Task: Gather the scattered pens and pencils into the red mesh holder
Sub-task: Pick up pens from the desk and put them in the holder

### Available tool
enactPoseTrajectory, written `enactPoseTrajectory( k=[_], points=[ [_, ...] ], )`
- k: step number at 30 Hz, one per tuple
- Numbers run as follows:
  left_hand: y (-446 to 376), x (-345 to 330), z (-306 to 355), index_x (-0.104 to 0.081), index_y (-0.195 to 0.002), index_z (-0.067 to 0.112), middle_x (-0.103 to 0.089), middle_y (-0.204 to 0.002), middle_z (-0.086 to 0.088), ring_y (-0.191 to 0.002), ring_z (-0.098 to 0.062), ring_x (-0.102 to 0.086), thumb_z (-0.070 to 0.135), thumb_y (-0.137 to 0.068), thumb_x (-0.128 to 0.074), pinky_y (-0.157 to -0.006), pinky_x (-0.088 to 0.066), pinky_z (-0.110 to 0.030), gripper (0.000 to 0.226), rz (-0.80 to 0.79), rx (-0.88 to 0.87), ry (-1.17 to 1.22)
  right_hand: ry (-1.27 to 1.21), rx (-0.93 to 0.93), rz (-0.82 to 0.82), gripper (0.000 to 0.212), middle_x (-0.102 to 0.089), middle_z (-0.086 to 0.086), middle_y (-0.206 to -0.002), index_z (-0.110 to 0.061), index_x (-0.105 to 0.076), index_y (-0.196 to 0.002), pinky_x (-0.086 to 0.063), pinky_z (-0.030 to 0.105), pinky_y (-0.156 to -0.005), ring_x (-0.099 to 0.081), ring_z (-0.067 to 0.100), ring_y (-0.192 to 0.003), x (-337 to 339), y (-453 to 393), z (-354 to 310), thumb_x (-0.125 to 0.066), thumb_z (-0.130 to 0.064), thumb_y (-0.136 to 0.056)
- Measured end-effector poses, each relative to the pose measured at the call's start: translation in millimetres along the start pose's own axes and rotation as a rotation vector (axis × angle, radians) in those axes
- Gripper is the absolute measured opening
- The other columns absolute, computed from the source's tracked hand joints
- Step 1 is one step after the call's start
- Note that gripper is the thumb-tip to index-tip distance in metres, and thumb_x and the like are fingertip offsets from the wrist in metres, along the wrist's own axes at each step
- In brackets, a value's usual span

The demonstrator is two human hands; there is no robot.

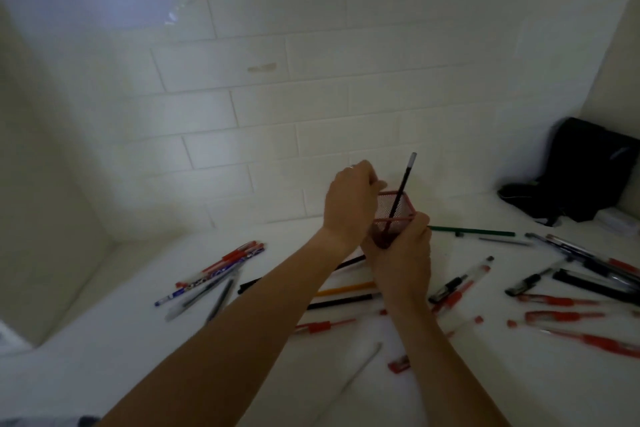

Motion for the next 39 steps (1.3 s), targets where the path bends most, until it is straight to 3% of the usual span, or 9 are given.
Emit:
enactPoseTrajectory(
  k=[2,6,9,16,23,26,32,35,39],
  points=[
    [14.1,15.0,-33.2,-0.064,-0.09,0.01,-0.068,-0.089,-0.008,-0.085,-0.024,-0.063,0.02,-0.097,-0.058,-0.072,-0.05,-0.035,0.014,-0.069,0.039,-0.158,-0.076,-0.029,-0.017,0.083,-0.061,0.012,-0.123,-0.016,-0.032,-0.135,-0.061,0.042,-0.075,-0.066,0.031,-0.101,-0.7,1.2,0.4,-0.083,-0.042,-0.075],
    [42.5,30.3,-86.4,-0.072,-0.107,0.008,-0.069,-0.109,-0.012,-0.104,-0.027,-0.064,0.041,-0.094,-0.061,-0.091,-0.053,-0.035,0.037,-0.548,0.222,-0.399,-0.058,-0.019,0.001,0.085,-0.064,0.012,-0.12,-0.014,-0.031,-0.138,-0.06,0.042,-0.075,-0.067,0.032,-0.099,-0.7,3.4,-0.4,-0.079,-0.046,-0.077],
    [54.6,38.8,-95.6,-0.067,-0.119,0.014,-0.062,-0.121,-0.009,-0.115,-0.025,-0.058,0.038,-0.09,-0.069,-0.097,-0.046,-0.032,0.038,-0.551,0.191,-0.397,-0.062,-0.014,-0.005,0.081,-0.064,0.012,-0.12,-0.014,-0.032,-0.137,-0.06,0.041,-0.074,-0.067,0.032,-0.099,-0.2,4.4,0.2,-0.079,-0.045,-0.078],
    [52.7,40.1,-94.3,-0.071,-0.106,0.004,-0.069,-0.109,-0.012,-0.101,-0.027,-0.066,0.024,-0.091,-0.068,-0.087,-0.055,-0.035,0.025,-0.64,0.148,-0.432,-0.079,-0.01,-0.011,0.081,-0.062,0.011,-0.124,-0.016,-0.031,-0.139,-0.059,0.039,-0.078,-0.066,0.031,-0.104,1.0,6.3,-1.8,-0.079,-0.044,-0.079],
    [46.9,39.5,-97.9,-0.061,-0.114,0.012,-0.065,-0.115,-0.01,-0.101,-0.026,-0.063,0.018,-0.091,-0.067,-0.084,-0.051,-0.033,0.025,-0.552,0.129,-0.386,-0.076,-0.019,-0.016,0.082,-0.062,0.01,-0.123,-0.015,-0.031,-0.138,-0.061,0.041,-0.077,-0.066,0.029,-0.103,1.7,7.2,-3.5,-0.079,-0.045,-0.079],
    [34.0,50.8,-76.1,-0.069,-0.105,0.014,-0.07,-0.103,-0.008,-0.096,-0.024,-0.065,0.016,-0.091,-0.068,-0.082,-0.051,-0.032,0.014,-0.273,0.046,-0.294,-0.075,-0.014,-0.018,0.082,-0.063,0.01,-0.122,-0.016,-0.031,-0.138,-0.062,0.042,-0.076,-0.067,0.029,-0.102,1.9,7.3,-3.7,-0.078,-0.047,-0.079],
    [-1.7,70.9,17.7,-0.067,-0.102,0.011,-0.071,-0.095,0.002,-0.085,-0.008,-0.066,0.012,-0.092,-0.067,-0.077,-0.052,-0.017,0.01,0.356,-0.171,0.335,-0.077,-0.039,-0.04,0.087,-0.06,0.01,-0.132,-0.018,-0.027,-0.144,-0.06,0.045,-0.087,-0.065,0.029,-0.111,1.0,5.8,-2.5,-0.078,-0.046,-0.079],
    [-17.2,41.9,30.6,-0.067,-0.099,0.01,-0.071,-0.09,0.0,-0.083,-0.013,-0.067,0.009,-0.089,-0.069,-0.08,-0.057,-0.029,0.011,0.323,-0.144,0.431,-0.082,-0.037,-0.037,0.089,-0.059,0.011,-0.133,-0.018,-0.026,-0.146,-0.06,0.048,-0.089,-0.064,0.029,-0.112,-0.7,6.1,-1.3,-0.077,-0.047,-0.08],
    [-24.3,-5.5,17.3,-0.07,-0.09,0.006,-0.072,-0.084,-0.005,-0.079,-0.019,-0.069,0.008,-0.082,-0.075,-0.079,-0.059,-0.036,0.01,0.036,-0.047,0.35,-0.079,-0.047,-0.032,0.088,-0.06,0.008,-0.131,-0.019,-0.026,-0.144,-0.06,0.047,-0.088,-0.065,0.028,-0.112,-2.9,4.3,0.3,-0.079,-0.047,-0.079]
  ],
)
Point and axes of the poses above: each hand's wrist, its own y-axis away from the middle knuckle, its own x-axis out of the back of the hand, z = x × y, the point moved 1 cm from there along -y, towards the middle knuckle
